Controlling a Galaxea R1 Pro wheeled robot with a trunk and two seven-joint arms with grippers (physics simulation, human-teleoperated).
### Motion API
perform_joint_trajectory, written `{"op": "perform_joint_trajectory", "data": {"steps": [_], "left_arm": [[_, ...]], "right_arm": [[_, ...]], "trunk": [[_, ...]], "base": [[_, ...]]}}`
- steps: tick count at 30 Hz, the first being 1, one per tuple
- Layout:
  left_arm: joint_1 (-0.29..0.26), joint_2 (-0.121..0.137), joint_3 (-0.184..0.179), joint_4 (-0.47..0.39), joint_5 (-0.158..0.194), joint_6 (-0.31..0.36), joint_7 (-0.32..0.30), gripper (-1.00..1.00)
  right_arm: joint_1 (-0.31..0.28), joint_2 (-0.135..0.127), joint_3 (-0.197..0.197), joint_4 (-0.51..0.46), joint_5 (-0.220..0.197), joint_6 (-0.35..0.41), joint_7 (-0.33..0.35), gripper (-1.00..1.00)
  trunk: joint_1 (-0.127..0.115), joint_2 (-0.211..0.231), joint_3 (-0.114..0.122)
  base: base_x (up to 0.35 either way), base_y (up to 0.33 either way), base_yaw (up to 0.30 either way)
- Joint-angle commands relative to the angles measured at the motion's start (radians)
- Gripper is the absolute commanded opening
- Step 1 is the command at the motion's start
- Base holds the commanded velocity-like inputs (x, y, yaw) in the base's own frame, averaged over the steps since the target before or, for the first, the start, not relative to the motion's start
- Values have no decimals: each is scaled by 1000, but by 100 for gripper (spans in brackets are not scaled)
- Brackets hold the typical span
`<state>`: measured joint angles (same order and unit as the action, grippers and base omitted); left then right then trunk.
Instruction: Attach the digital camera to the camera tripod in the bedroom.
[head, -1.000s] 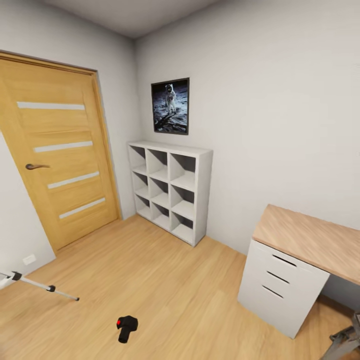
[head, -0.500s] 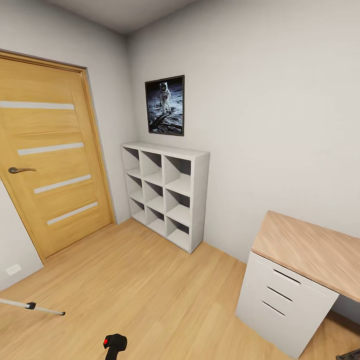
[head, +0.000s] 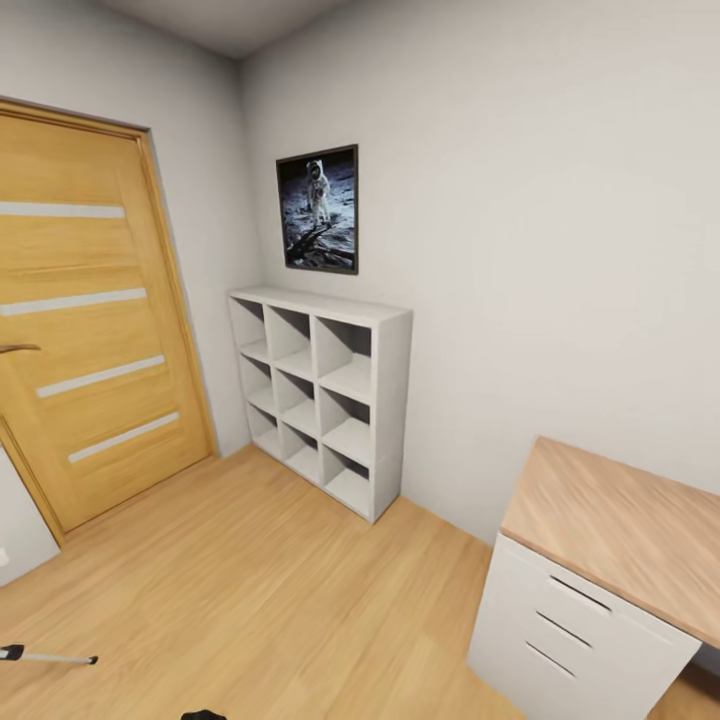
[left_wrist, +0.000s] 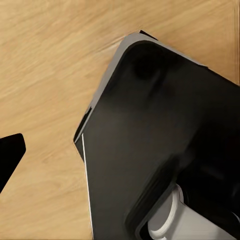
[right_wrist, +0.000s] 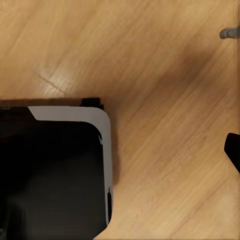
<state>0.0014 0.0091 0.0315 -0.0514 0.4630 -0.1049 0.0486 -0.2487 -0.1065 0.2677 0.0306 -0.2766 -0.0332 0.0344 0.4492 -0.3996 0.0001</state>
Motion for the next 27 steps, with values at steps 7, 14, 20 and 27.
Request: {"op": "perform_joint_trajectory", "data": {"steps": [7,14,20,27], "left_arm": [[0,0,0,-1,-3,-2,3,100],[0,0,4,-1,-1,-2,4,100],[0,0,5,-1,0,-2,4,100],[0,0,5,-1,0,-2,4,100]], "right_arm": [[0,0,9,3,-10,-3,6,100],[0,0,10,3,-7,-2,7,100],[0,0,10,3,27,-2,5,100],[0,1,10,3,52,-3,4,100]], "trunk": [[1,0,0],[1,0,0],[1,0,0],[1,0,0]], "base": [[302,-148,15],[302,-147,199],[302,-144,265],[302,-144,272]]}}
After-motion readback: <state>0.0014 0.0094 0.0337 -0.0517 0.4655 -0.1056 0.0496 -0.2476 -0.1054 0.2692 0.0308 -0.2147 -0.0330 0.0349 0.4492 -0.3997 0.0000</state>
